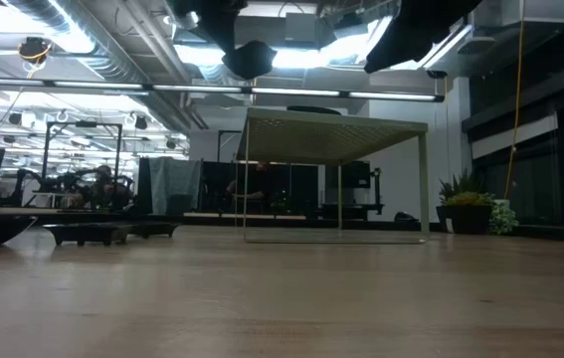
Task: Pick & Place Mini shaped plates
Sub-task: Stack the black distorted square plate on top of the black distorted square plates on the shelf
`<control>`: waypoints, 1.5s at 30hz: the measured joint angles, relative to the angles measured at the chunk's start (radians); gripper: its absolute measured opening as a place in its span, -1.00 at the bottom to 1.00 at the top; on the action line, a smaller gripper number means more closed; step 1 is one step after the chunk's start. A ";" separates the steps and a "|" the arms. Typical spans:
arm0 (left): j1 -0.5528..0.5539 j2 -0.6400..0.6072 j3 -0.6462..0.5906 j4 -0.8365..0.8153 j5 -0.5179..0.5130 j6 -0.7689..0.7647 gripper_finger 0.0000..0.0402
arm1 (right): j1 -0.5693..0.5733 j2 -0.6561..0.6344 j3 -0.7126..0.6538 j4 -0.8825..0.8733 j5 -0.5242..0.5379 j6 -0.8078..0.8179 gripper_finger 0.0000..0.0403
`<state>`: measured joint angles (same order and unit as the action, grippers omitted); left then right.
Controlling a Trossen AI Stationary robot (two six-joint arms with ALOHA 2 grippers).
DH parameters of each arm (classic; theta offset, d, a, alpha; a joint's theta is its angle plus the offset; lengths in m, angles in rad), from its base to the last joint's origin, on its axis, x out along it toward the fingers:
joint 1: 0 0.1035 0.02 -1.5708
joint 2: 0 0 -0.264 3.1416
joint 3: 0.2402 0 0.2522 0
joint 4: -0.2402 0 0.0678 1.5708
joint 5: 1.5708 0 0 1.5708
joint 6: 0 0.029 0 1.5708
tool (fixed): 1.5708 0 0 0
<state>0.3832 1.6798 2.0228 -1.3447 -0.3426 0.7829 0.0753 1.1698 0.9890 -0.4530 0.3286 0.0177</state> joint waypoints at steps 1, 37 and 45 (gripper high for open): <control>0.011 0.000 0.000 0.015 0.005 0.051 -0.99 | 0.000 0.000 0.000 0.000 0.012 0.000 0.05; 0.137 0.205 -0.004 0.144 0.184 0.381 -0.99 | -0.001 0.000 0.000 0.001 0.132 0.004 0.05; 0.145 0.205 -0.004 0.143 0.197 0.347 -0.94 | -0.001 0.000 0.000 0.001 0.132 0.004 0.05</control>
<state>0.5282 1.8847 2.0190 -1.2015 -0.1454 1.1295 0.0746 1.1698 0.9890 -0.4522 0.4606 0.0214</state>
